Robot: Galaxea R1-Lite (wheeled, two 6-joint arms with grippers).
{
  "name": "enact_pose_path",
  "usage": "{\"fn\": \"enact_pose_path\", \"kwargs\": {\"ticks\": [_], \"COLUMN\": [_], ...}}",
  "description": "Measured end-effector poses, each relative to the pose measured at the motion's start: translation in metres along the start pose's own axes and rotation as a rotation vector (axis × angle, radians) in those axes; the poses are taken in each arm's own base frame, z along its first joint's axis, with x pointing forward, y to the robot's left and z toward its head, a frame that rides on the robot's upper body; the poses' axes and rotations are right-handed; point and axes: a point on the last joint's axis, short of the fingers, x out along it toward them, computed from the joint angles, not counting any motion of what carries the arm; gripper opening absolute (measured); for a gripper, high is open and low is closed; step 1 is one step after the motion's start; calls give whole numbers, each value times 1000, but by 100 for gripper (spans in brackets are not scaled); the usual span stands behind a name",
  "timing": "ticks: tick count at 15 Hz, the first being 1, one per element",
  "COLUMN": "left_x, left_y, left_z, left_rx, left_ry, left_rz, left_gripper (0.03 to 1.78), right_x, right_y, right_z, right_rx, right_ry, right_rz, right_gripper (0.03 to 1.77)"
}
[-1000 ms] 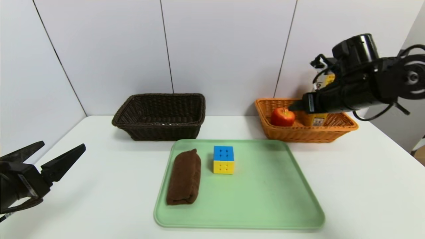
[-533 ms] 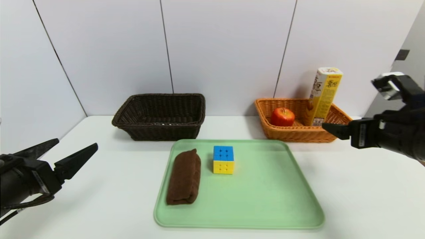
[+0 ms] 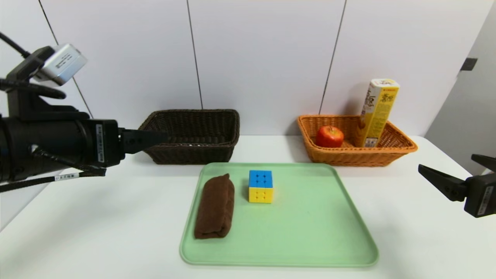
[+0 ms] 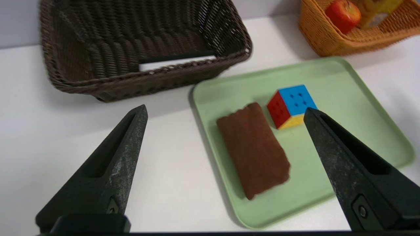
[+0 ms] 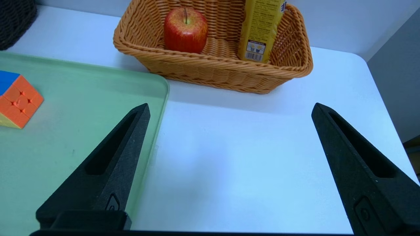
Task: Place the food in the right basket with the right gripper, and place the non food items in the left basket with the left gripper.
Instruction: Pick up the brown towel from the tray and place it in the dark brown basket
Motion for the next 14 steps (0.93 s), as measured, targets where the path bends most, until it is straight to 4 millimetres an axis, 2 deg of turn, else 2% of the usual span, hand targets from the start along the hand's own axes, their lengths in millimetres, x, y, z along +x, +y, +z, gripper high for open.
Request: {"fn": "enact_pose_path", "kwargs": {"ticks": [1,3,5,7,14], "left_x": [5,22,45,66,99], "left_y": [-9,-25,-43,-60,-69], "left_z": [10,18,13,4,-24], "left_rx": [-8,-35,-92,-168,-226], "left_ry": [67,218,352,408,508], "left_rz": [-16,-25,19,65,168], "left_gripper": [169,169,169,169,169], "right_x": [-2,-4,-4,-4,-4], "right_y": [0,0,0,0,1], "right_z": [-2,-5,-8,-10,-14], "right_rx": [-2,-4,-19,-30,-57], "right_ry": [1,4,12,21,36], "right_rz": [1,0,1,1,4], "right_gripper": [169,169,169,169,170]}}
